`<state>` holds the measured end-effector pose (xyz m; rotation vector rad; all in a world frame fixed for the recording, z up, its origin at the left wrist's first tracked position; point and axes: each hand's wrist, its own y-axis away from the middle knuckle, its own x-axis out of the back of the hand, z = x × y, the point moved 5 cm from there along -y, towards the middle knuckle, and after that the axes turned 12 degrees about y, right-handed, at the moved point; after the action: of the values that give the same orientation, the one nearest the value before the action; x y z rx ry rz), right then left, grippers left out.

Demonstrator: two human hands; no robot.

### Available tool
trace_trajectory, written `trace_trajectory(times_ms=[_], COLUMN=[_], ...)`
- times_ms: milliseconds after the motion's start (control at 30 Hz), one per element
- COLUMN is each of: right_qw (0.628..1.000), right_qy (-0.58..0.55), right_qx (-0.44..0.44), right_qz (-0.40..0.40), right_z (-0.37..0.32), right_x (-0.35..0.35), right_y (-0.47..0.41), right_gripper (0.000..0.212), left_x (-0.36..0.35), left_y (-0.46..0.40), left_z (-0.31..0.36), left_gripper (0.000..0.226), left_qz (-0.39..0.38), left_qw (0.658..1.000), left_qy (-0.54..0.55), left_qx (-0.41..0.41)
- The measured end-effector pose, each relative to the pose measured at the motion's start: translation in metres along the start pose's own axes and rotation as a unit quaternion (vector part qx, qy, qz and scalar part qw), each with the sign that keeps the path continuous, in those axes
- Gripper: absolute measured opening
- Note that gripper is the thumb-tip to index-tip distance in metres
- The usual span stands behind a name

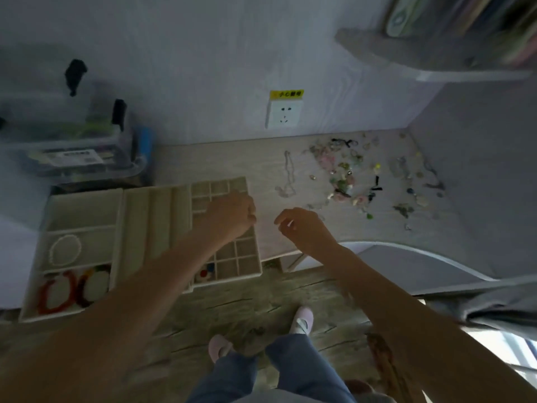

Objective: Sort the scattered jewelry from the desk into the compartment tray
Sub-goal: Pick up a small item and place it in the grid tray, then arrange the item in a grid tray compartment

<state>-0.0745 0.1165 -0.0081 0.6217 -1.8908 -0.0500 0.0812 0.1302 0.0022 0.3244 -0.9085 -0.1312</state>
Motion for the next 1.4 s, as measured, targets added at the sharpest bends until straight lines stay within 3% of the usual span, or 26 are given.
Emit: trace_trajectory(times_ms=[200, 400, 467, 567, 700, 800, 1100, 1233, 1400], right_qw=[0.995, 0.979, 0.972, 0.966, 0.968, 0.971, 0.977, 0.962, 0.938], right_qy=[-0.007, 0.006, -0.006, 0.005, 0.011, 0.022, -0.032, -0.165, -0.305], right_qx=[-0.081, -0.177, -0.205, -0.235, -0.237, -0.23, -0.202, -0.183, -0.145], right_qz=[0.06, 0.1, 0.114, 0.108, 0.085, 0.063, 0.066, 0.115, 0.083], right_z=[0.096, 0.217, 0.256, 0.309, 0.352, 0.368, 0.373, 0.357, 0.32], right_x=[0.056, 0.106, 0.119, 0.131, 0.129, 0.123, 0.122, 0.142, 0.153], right_y=[0.01, 0.016, 0.014, 0.007, -0.011, -0.023, -0.04, -0.032, -0.03], right_gripper=[0.02, 0.04, 0.045, 0.052, 0.059, 0.057, 0.02, 0.007, 0.01], left_x=[-0.025, -0.084, -0.11, -0.149, -0.186, -0.208, -0.234, -0.209, -0.147], left_y=[-0.059, -0.115, -0.136, -0.162, -0.186, -0.202, -0.223, -0.212, -0.18], left_z=[0.096, 0.214, 0.243, 0.278, 0.307, 0.319, 0.323, 0.325, 0.312], left_gripper=[0.029, 0.017, 0.022, 0.037, 0.041, 0.035, 0.013, 0.006, 0.007], left_qz=[-0.063, -0.084, -0.099, -0.135, -0.14, -0.134, -0.107, -0.052, 0.004], left_qw=[0.996, 0.985, 0.979, 0.973, 0.967, 0.966, 0.976, 0.969, 0.932], left_qy=[-0.015, -0.026, -0.038, -0.028, -0.042, -0.037, -0.018, 0.127, 0.303], left_qx=[-0.054, -0.147, -0.172, -0.185, -0.211, -0.22, -0.191, -0.206, -0.201])
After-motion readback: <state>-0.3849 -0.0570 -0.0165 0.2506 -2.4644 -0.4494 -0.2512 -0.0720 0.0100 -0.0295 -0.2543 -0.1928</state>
